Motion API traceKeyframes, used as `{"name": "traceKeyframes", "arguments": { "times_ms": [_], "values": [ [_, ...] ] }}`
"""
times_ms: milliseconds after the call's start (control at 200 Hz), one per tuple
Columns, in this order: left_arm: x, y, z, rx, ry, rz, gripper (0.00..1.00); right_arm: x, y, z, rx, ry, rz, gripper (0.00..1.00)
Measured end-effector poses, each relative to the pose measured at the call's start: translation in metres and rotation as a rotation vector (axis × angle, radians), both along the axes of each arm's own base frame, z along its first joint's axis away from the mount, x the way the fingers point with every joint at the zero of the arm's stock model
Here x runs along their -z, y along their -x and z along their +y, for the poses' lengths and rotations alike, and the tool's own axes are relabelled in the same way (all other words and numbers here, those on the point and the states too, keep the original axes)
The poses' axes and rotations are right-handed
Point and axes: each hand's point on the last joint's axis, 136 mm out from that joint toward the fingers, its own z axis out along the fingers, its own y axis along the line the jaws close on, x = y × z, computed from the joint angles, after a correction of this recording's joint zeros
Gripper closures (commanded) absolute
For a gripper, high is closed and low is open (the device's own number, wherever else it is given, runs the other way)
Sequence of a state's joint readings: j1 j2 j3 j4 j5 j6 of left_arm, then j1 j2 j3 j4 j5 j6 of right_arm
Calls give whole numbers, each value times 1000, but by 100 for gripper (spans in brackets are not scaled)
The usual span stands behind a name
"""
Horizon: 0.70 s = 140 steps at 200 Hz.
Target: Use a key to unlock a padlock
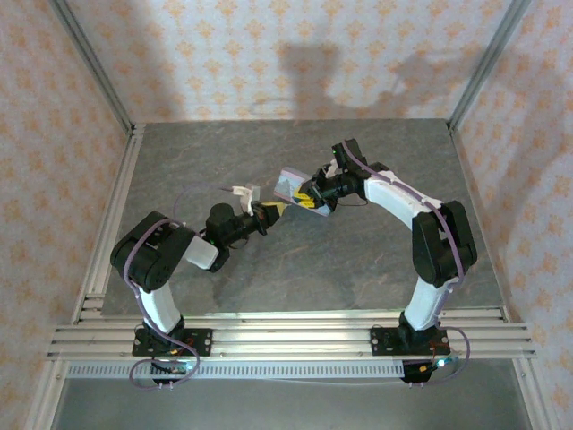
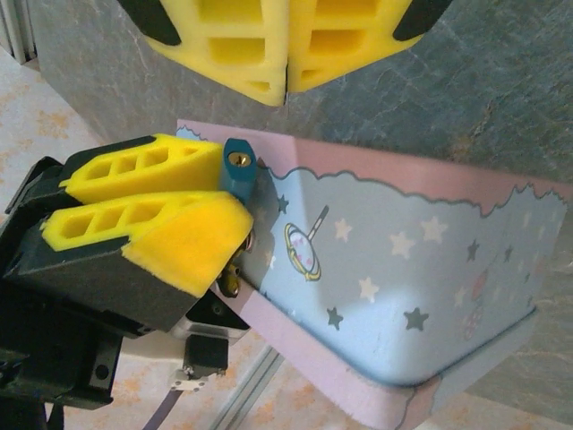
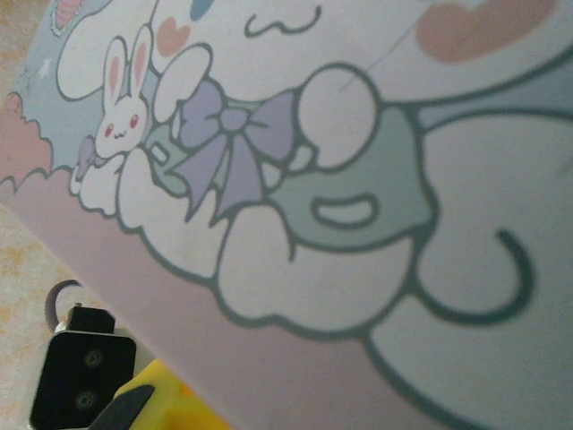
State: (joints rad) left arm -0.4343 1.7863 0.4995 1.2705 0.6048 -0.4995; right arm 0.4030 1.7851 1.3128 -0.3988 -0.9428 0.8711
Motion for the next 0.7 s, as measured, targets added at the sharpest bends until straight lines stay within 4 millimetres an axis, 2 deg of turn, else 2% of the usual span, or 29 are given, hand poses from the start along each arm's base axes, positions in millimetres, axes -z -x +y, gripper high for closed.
{"name": "traceKeyframes", "arguments": {
  "times_ms": [435, 701],
  "values": [
    [-27, 2, 8, -47, 31, -57, 100, 3, -4, 1, 36, -14, 10, 100],
    [-31, 0, 10, -64, 50, -56, 100, 1, -10, 2, 62, -27, 3, 100]
  ]
}}
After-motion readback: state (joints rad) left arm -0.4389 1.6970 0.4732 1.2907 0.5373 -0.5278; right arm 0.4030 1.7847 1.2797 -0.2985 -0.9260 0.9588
